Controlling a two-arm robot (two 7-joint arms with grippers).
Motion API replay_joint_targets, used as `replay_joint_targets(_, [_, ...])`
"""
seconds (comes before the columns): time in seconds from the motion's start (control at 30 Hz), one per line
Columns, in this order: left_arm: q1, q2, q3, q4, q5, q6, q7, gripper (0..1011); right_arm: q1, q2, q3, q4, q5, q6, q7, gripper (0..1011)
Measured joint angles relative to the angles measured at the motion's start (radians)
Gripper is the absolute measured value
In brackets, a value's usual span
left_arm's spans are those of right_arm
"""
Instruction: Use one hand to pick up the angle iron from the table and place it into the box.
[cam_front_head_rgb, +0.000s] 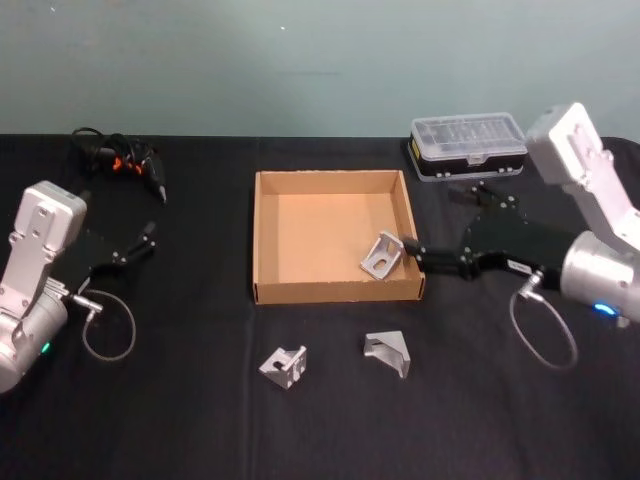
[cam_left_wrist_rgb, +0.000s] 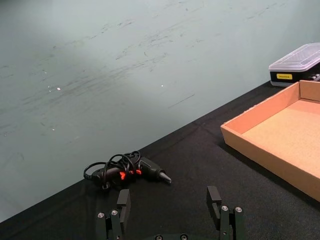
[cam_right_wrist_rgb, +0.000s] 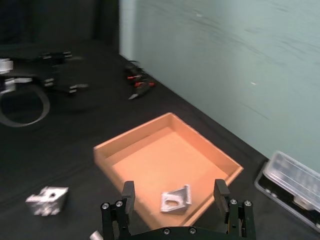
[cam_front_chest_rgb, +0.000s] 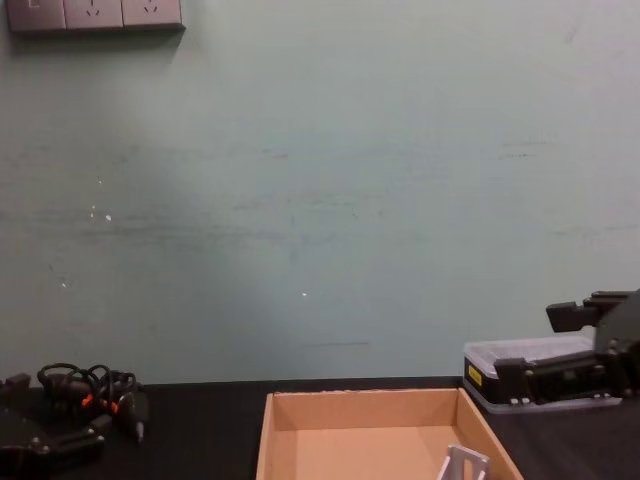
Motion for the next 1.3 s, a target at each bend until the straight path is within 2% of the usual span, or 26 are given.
replay_joint_targets(0.13, [0.0, 0.0, 0.0, 0.0, 0.0, 0.0, 0.0, 1000, -0.015, 0.08, -0.002, -0.025, 0.03, -0.049, 0.091, 1004])
replay_joint_targets(0.17, [0.0, 0.0, 0.0, 0.0, 0.0, 0.0, 0.0, 1000, -0.015, 0.08, -0.002, -0.025, 0.03, -0.049, 0.091, 1004])
replay_joint_targets(0.33, [0.0, 0.0, 0.0, 0.0, 0.0, 0.0, 0.0, 1000, -0.021, 0.165, -0.019, -0.022, 0.054, -0.114, 0.195, 1004])
replay_joint_targets(0.37, [0.0, 0.0, 0.0, 0.0, 0.0, 0.0, 0.0, 1000, -0.021, 0.165, -0.019, -0.022, 0.054, -0.114, 0.195, 1004])
replay_joint_targets(0.5, [0.0, 0.0, 0.0, 0.0, 0.0, 0.0, 0.0, 1000, -0.017, 0.208, -0.041, -0.005, 0.061, -0.147, 0.247, 1004])
replay_joint_targets(0.6, [0.0, 0.0, 0.0, 0.0, 0.0, 0.0, 0.0, 1000, -0.01, 0.227, -0.06, 0.011, 0.059, -0.161, 0.269, 1004])
replay_joint_targets(0.97, [0.0, 0.0, 0.0, 0.0, 0.0, 0.0, 0.0, 1000, 0.023, 0.245, -0.15, 0.071, 0.025, -0.179, 0.303, 1004])
replay_joint_targets(1.3, [0.0, 0.0, 0.0, 0.0, 0.0, 0.0, 0.0, 1000, 0.072, 0.223, -0.226, 0.121, -0.004, -0.18, 0.315, 1004])
